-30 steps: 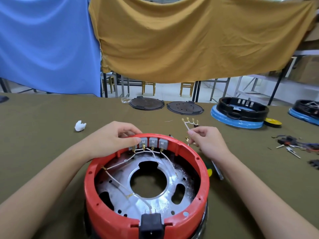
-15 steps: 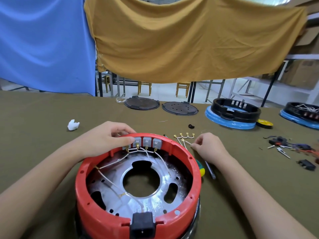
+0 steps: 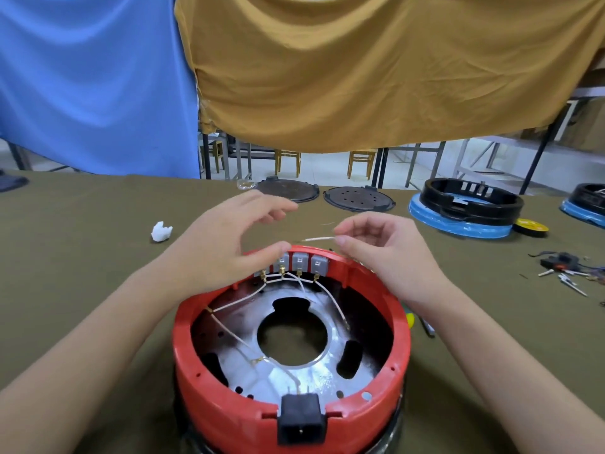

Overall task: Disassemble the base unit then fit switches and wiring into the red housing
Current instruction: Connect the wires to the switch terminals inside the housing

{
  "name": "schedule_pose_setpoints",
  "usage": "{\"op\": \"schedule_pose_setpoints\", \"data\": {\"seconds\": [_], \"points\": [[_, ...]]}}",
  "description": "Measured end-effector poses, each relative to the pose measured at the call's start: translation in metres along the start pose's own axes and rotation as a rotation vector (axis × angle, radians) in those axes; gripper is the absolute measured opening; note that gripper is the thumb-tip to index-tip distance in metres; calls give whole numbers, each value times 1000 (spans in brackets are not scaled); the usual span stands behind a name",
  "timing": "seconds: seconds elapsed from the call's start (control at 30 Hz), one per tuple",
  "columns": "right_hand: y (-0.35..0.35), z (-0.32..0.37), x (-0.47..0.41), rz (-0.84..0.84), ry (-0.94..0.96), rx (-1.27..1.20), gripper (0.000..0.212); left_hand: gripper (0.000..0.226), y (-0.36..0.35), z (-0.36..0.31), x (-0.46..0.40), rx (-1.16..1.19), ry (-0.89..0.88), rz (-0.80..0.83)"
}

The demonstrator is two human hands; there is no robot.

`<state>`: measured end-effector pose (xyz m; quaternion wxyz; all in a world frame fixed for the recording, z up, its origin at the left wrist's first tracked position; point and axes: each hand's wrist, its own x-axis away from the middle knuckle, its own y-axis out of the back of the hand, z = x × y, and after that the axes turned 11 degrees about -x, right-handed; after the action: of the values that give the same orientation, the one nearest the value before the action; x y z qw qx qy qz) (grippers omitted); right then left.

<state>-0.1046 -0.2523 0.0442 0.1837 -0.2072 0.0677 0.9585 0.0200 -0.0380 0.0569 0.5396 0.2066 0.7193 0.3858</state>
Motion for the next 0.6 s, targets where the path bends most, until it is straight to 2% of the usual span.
{"op": "schedule_pose_setpoints", "data": {"seconds": [0.1, 0.17, 0.27, 0.37, 0.6], "points": [[-13, 10, 8, 58, 136, -19, 17, 47, 2, -18, -3, 96, -58, -47], [-17, 14, 12, 94, 183, -17, 22, 35, -1, -23, -4, 97, -77, -25], [-21, 17, 16, 138, 228, 4, 26, 22, -2, -24, -3, 273, -33, 12], [-18, 18, 18, 185, 219, -113, 31, 12, -2, -20, -4, 404, 42, 10], [-20, 16, 17, 141, 225, -77, 16, 8, -3, -22, -3, 530, 48, 28]]}}
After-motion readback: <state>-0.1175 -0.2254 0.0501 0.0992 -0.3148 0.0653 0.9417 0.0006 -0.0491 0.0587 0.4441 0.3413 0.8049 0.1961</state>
